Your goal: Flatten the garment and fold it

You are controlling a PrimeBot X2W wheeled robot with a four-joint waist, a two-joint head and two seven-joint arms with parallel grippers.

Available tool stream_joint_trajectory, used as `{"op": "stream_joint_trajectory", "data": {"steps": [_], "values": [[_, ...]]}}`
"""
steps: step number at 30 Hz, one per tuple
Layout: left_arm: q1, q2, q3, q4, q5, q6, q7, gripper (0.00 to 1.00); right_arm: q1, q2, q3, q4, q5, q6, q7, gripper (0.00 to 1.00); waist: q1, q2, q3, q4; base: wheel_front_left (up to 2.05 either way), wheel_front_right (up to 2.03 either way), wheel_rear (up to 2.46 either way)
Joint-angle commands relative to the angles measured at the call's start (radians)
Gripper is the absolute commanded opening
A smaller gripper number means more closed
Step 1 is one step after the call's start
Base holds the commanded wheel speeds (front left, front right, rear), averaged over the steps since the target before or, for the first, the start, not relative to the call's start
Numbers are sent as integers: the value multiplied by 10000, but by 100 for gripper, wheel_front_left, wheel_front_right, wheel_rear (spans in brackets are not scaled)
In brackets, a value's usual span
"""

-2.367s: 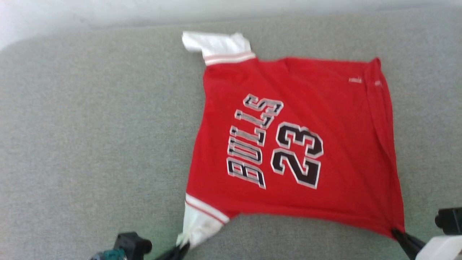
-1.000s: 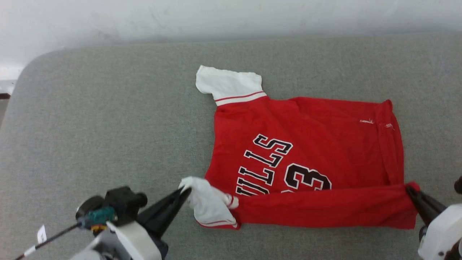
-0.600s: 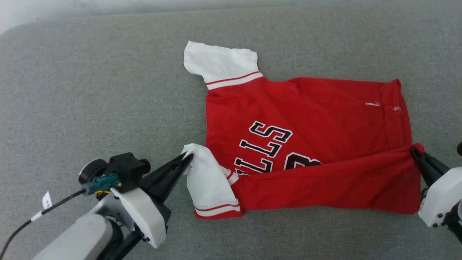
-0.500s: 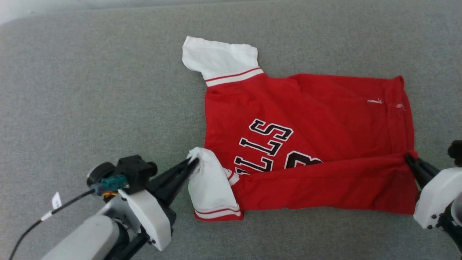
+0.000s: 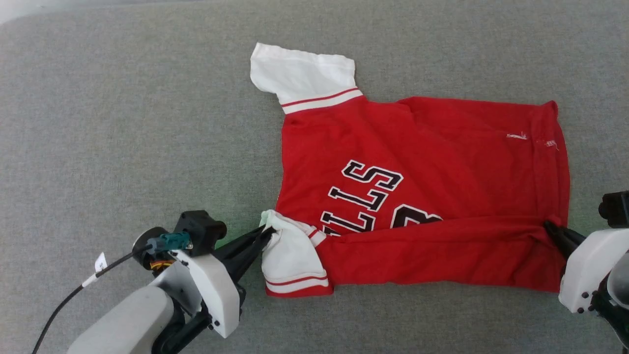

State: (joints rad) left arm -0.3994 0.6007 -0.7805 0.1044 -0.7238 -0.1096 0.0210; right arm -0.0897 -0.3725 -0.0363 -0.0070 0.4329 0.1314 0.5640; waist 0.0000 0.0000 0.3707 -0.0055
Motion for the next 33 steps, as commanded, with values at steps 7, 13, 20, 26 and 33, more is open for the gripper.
{"op": "stream_joint_trajectory", "data": {"steps": [7,13,20,26,33], "values": [[-184,-243,-127,467,-169,-40,64,29,-118,282,76,498,9,-7,-215,100,0,0,-265,-13,0,0,0],[-6,-515,172,471,-435,108,-603,100,-65,492,57,601,136,-7,-648,100,0,0,-686,23,0,0,0],[1025,-318,965,-228,-621,1024,-1941,100,558,861,-710,-396,71,-7,-1568,100,0,0,-1303,111,0,0,0],[2259,-371,2151,-1407,-20,2560,-2774,100,1260,1954,-1849,-1484,-1207,-7,-3355,100,0,0,-1639,184,0,0,0],[3992,-2004,4686,-3149,2059,3258,-2824,100,1882,3038,-2327,-1975,-2553,-7,-5255,100,0,0,-1824,120,0,0,0]]}}
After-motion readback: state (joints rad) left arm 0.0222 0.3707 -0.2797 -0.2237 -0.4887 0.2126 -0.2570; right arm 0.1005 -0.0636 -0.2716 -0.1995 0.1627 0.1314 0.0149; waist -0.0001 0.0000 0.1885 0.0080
